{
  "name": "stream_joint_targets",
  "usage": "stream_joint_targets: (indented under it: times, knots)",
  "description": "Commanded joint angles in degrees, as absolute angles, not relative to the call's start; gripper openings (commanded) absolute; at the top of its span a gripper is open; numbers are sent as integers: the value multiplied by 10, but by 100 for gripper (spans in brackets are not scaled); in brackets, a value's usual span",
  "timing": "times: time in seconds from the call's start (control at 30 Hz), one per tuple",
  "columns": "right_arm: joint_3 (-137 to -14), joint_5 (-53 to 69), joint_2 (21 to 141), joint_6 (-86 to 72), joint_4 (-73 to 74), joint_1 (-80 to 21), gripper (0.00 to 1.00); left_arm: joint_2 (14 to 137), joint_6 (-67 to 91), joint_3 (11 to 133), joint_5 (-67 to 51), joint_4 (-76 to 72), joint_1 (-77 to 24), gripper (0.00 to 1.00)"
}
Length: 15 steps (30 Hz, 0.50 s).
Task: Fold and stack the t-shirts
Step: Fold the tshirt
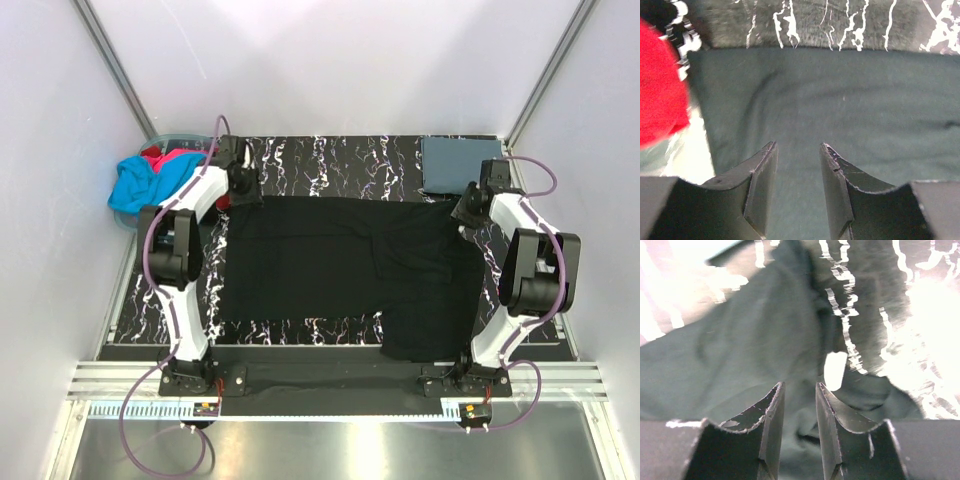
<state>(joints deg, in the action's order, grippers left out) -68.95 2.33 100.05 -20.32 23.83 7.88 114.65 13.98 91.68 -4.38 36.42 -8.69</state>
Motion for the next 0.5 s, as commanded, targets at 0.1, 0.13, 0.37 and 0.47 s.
stream_joint_targets:
  times: [0.1, 0.13, 0.37, 0.47]
  knots:
    - [-739, 4, 1044, -139, 235, 101, 38, 1223, 147, 946, -57, 358, -84, 45]
    - [-744, 8, 1046, -133, 234, 105, 38, 1231, 145, 946, -51, 358, -83, 45]
    - [-804, 69, 1076, -115, 239, 109, 38, 1232, 131, 934, -16, 358, -76, 45]
    - [-829, 69, 1104, -106, 250, 109, 39, 1230, 124, 926, -10, 358, -74, 46]
